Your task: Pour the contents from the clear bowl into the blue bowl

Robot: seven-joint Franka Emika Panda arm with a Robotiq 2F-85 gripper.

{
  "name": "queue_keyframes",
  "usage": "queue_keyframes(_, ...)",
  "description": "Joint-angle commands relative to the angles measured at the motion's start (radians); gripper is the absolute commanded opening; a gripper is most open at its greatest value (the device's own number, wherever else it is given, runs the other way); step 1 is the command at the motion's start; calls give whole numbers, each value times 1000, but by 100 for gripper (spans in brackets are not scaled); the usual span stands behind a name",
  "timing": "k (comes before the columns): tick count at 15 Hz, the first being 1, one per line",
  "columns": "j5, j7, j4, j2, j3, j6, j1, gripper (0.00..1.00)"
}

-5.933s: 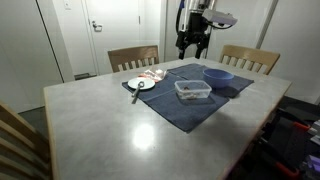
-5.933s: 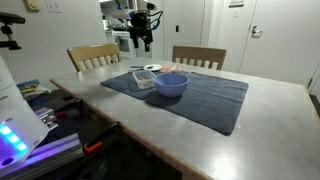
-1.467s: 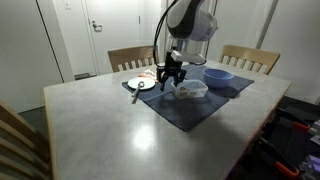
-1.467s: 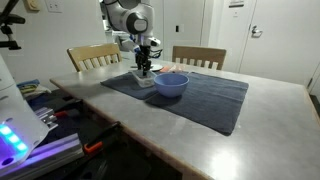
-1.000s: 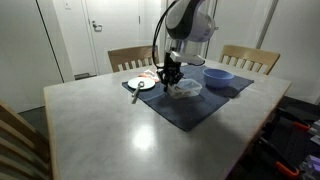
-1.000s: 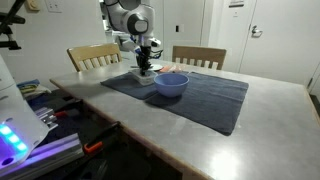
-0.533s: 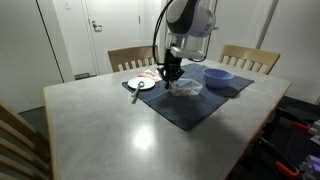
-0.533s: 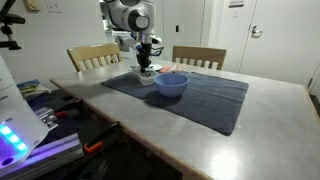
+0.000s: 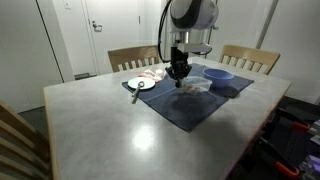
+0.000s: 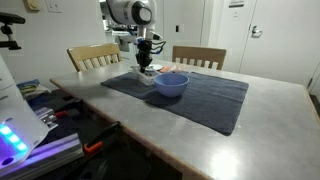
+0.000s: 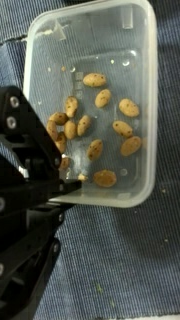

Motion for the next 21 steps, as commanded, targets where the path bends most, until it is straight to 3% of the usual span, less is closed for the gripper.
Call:
queue_keyframes(1,-43,-32,-26,-62,-21,-87,-4,2)
queue_keyframes(7,-8,-212,-71,-152,0,-80,-71,2)
queue_keyframes(14,199,-515,-128,-230,47,-52,-153,2)
queue_keyframes(21,388,-751,-167,-270,71,-65,-181,2)
